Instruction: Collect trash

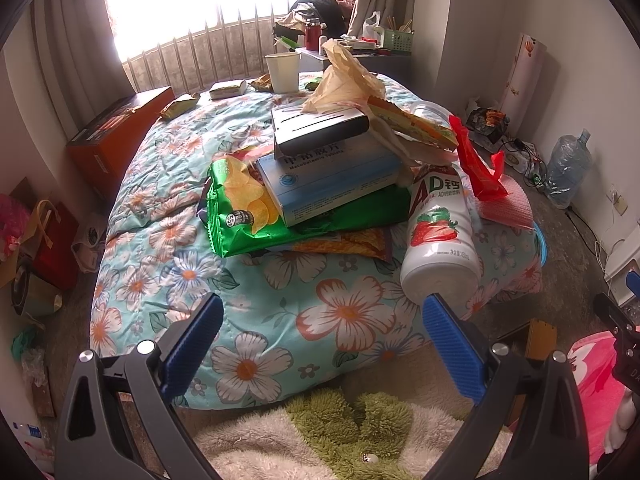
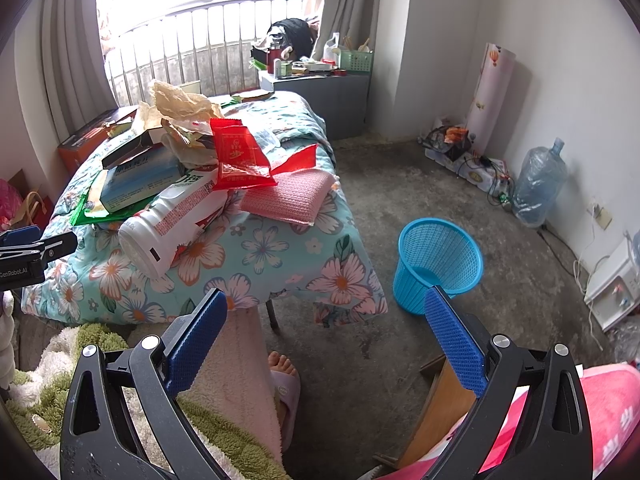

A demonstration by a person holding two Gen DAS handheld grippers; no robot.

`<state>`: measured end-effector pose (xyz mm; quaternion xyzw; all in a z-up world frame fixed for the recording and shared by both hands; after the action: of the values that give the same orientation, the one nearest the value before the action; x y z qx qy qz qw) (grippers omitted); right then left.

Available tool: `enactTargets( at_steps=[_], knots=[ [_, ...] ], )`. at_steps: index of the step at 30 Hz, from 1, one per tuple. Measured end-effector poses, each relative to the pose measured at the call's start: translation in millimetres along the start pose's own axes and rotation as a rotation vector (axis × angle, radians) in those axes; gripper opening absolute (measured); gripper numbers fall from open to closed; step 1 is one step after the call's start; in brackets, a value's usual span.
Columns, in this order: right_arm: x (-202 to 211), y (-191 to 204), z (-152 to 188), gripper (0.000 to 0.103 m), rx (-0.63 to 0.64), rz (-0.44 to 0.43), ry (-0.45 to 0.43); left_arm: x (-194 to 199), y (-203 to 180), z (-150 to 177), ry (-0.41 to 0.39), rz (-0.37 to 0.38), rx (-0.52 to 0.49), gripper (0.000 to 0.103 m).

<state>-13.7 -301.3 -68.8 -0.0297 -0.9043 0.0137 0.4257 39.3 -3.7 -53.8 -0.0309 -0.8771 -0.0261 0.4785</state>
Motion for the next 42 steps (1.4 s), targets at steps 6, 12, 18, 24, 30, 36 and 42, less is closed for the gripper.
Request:
enactTargets(
  at_steps=[6,12,18,24,30,36,42],
  knots=[
    [0,0,0,0.095,0.000,0.000,0.000,0,0,0,0.001,0.000,0.000,0.098],
    [-3,6,1,0.095,-0.005,-0.006,-0.004,-1,1,0,-0.002,-0.001,0.001,0.098],
    [4,3,-6,0.095,-0.033,-0.041,-0.045,2,14,-4,-0.045,0.036,0.030,0.098],
    [0,3,-19,0.095,-0.099,-0.121,-0.075,10,14,-24,-0.146,0.175,0.004,0.098],
    [-21,0,-41,0.095,-0.237,-0.259,-0.059,28,-5,-51,-0.308,0.381,-0.079,0.098],
    [-58,-7,-60,0.090,-0.364,-0.342,-0.006,28,-39,-82,-0.315,0.566,-0.138,0.090],
    [-91,-19,-66,0.081,-0.437,-0.356,0.041,-10,-84,-99,-0.139,0.672,-0.154,0.061]
  ],
)
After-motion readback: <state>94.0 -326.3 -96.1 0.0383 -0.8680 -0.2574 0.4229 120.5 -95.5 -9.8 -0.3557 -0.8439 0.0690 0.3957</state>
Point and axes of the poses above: each gripper's, at about its wrist camera, not at the fingertips, and x roughly against the way its jaws point, y to its left, z to its underside, the point moved 6 cm from there along -x, roughly the way its jaws point, and after that the axes turned 5 degrees about y, right-handed, at the moved point
